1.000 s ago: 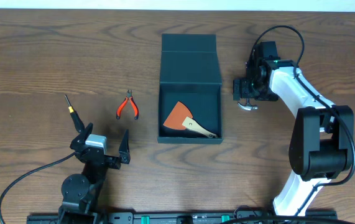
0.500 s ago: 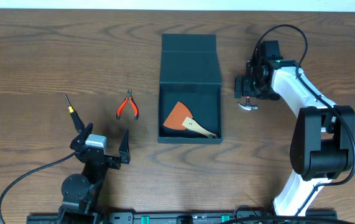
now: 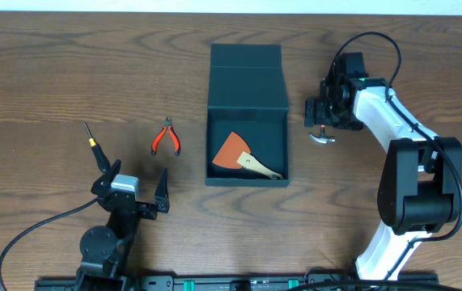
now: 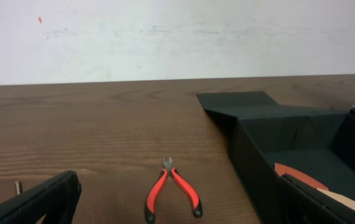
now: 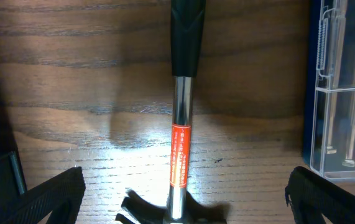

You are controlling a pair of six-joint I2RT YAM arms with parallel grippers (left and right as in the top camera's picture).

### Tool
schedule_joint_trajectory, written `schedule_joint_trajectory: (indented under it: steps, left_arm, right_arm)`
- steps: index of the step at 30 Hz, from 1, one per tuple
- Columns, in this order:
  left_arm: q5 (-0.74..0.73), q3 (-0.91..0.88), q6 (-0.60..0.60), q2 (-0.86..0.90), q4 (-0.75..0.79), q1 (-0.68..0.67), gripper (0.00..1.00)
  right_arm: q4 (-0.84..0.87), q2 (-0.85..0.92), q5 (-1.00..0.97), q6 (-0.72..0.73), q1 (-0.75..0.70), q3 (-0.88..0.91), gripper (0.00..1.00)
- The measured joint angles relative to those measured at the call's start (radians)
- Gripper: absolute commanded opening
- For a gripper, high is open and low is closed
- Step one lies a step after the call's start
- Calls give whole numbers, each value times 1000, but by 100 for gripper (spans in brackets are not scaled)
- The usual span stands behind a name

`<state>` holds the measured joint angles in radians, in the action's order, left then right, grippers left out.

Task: Pack container
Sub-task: 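Lower the right gripper toward the hammer's head and neck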

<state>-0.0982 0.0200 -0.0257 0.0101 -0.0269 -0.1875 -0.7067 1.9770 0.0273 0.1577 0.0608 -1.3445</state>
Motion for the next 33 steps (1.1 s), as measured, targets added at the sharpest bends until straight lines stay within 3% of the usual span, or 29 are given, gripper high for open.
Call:
schedule_joint_trajectory:
  steps: [15,33]
  left_arm:
    - [0,0,0,0,0,0,99]
    - [0,0,0,0,0,0,99]
  right_arm:
    - [-38,5,3,16,0,6,95]
    - [-72,21,34,22,-1,11,85]
